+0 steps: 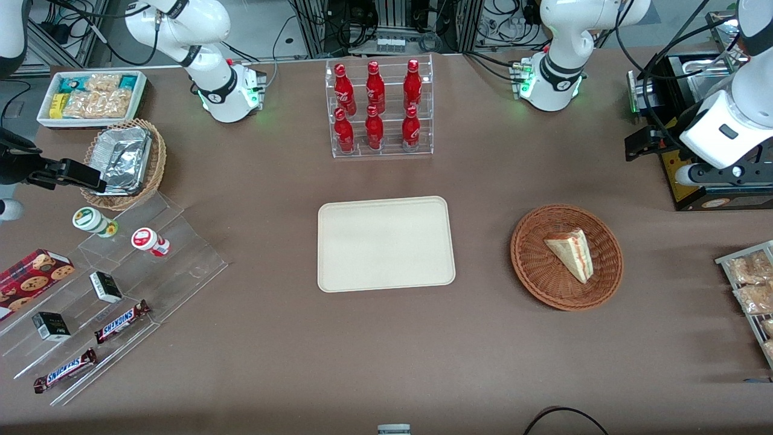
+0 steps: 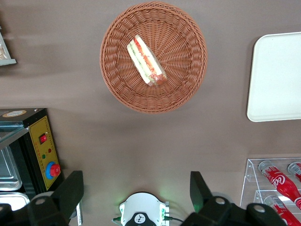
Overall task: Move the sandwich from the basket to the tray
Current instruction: 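Move the left gripper down over the wrapped sandwich in the wicker basket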
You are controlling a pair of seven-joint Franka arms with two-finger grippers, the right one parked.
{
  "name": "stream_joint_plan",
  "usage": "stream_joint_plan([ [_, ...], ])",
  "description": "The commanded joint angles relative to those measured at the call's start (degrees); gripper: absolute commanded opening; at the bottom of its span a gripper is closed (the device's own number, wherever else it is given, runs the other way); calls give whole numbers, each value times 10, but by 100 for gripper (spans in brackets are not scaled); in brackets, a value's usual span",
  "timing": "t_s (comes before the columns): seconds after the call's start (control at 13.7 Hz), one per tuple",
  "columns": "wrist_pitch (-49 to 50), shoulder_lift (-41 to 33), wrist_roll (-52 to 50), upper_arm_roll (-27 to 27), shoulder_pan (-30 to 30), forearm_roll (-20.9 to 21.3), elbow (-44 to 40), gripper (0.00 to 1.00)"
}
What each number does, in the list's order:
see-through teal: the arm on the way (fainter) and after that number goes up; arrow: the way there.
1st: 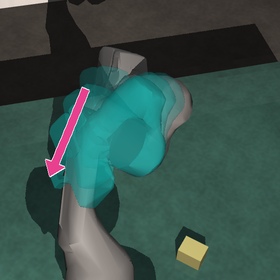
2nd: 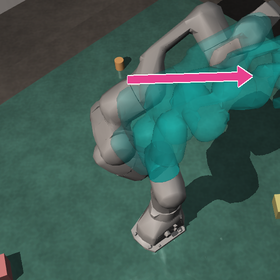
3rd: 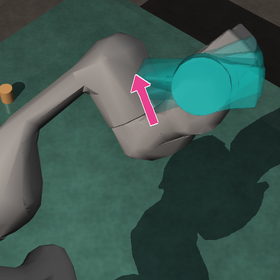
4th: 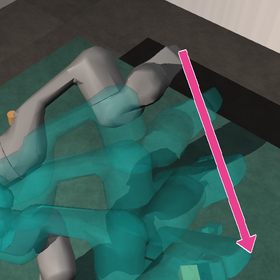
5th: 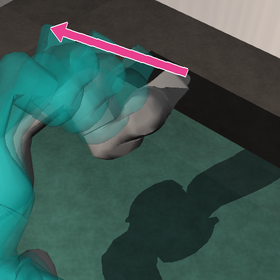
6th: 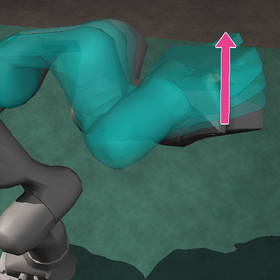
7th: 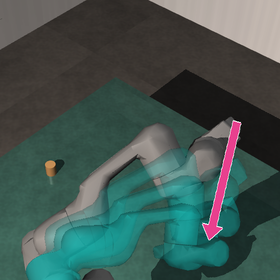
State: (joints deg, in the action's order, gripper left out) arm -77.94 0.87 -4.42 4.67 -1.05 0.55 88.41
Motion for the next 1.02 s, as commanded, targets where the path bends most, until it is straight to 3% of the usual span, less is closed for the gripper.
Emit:
stream_joint_plan([
  [0.0,-18,-4,6,-1,-3,0,6,100],
  [0.22,-43,7,6,-1,-4,0,24,100],
  [0.95,-292,60,5,-2,-1,3,192,100],
])
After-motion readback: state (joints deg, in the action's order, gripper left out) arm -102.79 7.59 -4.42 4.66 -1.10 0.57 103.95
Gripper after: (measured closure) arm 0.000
